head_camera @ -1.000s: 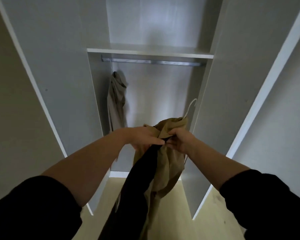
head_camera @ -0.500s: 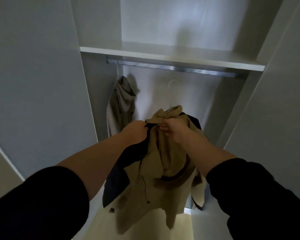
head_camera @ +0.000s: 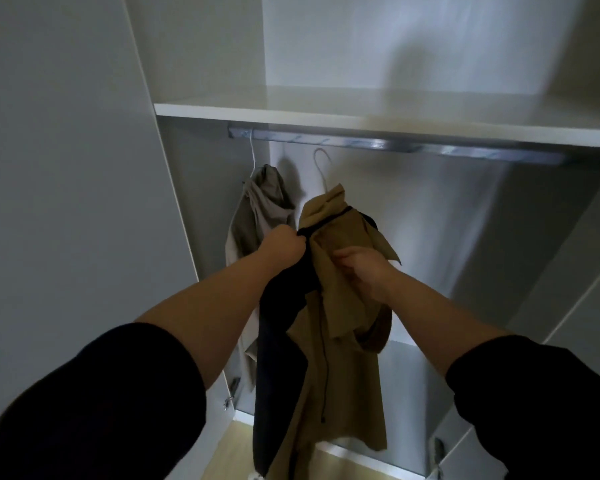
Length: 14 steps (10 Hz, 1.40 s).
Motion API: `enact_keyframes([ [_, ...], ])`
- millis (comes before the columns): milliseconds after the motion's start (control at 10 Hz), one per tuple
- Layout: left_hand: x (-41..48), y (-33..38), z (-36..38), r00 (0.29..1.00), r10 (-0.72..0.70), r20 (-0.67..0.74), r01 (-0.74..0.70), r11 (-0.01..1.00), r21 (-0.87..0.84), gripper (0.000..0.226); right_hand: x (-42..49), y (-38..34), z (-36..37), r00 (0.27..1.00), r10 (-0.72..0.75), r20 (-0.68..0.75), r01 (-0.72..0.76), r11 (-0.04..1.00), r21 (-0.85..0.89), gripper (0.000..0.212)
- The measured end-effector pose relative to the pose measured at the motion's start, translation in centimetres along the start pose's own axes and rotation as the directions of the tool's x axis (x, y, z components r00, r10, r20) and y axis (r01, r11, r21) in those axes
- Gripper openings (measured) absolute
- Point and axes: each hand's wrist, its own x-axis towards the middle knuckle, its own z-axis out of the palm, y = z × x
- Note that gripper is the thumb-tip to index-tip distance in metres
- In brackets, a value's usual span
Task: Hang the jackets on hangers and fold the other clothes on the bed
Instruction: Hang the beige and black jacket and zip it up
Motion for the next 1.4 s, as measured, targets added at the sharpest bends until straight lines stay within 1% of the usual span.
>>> enact_keyframes([
  [100, 4.2, 0.1, -0.8, 0.993, -0.100, -0.064, 0.093, 0.990, -0.109, 0.037, 2.7, -0.7, 0.5, 0.999, -0.035, 0.015, 0.037, 0.990, -0.135, 0.040],
  [200, 8.2, -0.3, -1.6, 0.992, -0.112, -0.056, 0.099, 0.974, -0.202, 0.036, 5.5, -1.4, 1.3, 0.999, -0.040, -0.002, 0.039, 0.985, -0.169, 0.042],
  [300, 12.1, -0.5, -2.4, 0.991, -0.127, -0.050, 0.111, 0.965, -0.238, 0.036, 8.7, -2.8, 2.2, 1.000, -0.012, 0.011, 0.013, 0.991, -0.134, 0.026],
  [400, 16.0, -0.7, -2.7, 0.991, -0.130, -0.044, 0.117, 0.967, -0.227, 0.036, 11.3, -4.4, 2.6, 0.999, -0.051, 0.012, 0.053, 0.966, -0.254, 0.032],
  [500, 18.8, -1.4, -2.3, 0.992, -0.110, -0.057, 0.096, 0.974, -0.204, 0.037, 13.9, -5.4, 2.7, 0.993, -0.113, -0.046, 0.097, 0.960, -0.264, 0.038],
  [600, 20.2, -3.1, -1.3, 0.995, -0.090, -0.051, 0.077, 0.972, -0.221, 0.039, 15.9, -5.8, 3.0, 0.990, -0.121, -0.068, 0.100, 0.962, -0.255, 0.037],
  [700, 21.1, -4.5, 0.0, 0.998, -0.068, -0.013, 0.065, 0.982, -0.176, 0.040, 17.6, -5.8, 3.3, 0.992, -0.109, -0.055, 0.085, 0.940, -0.331, 0.037],
  [800, 21.4, -5.8, 0.5, 0.989, -0.145, -0.028, 0.138, 0.976, -0.169, 0.028, 18.8, -5.3, 3.6, 0.995, -0.076, -0.060, 0.051, 0.938, -0.342, 0.038],
  [900, 21.4, -7.4, 1.0, 0.985, -0.172, -0.021, 0.167, 0.976, -0.139, 0.034, 19.4, -4.5, 4.2, 0.996, -0.049, -0.077, 0.020, 0.943, -0.333, 0.034],
  [1000, 20.9, -8.7, 1.4, 0.990, -0.142, -0.010, 0.141, 0.986, -0.095, 0.037, 19.4, -3.9, 4.5, 0.992, -0.054, -0.111, 0.007, 0.921, -0.389, 0.029],
  [1100, 19.6, -9.2, 1.6, 0.992, -0.108, -0.063, 0.106, 0.994, -0.030, 0.041, 18.2, -3.4, 4.5, 0.983, -0.093, -0.157, 0.028, 0.926, -0.375, 0.026],
  [1200, 17.0, -8.4, 2.3, 0.985, 0.077, -0.155, -0.068, 0.996, 0.064, 0.049, 15.5, -2.3, 3.5, 0.949, -0.244, -0.199, 0.102, 0.836, -0.540, 0.024],
  [1300, 14.0, -7.0, 3.6, 0.953, 0.293, -0.081, -0.276, 0.945, 0.179, 0.055, 12.9, -0.6, 2.1, 0.844, -0.506, -0.181, 0.192, 0.599, -0.777, 0.032],
  [1400, 9.1, -4.6, 5.3, 0.890, 0.456, 0.016, -0.429, 0.825, 0.367, 0.061, 8.7, 2.0, -0.1, 0.810, -0.566, -0.155, 0.138, 0.440, -0.887, 0.048],
])
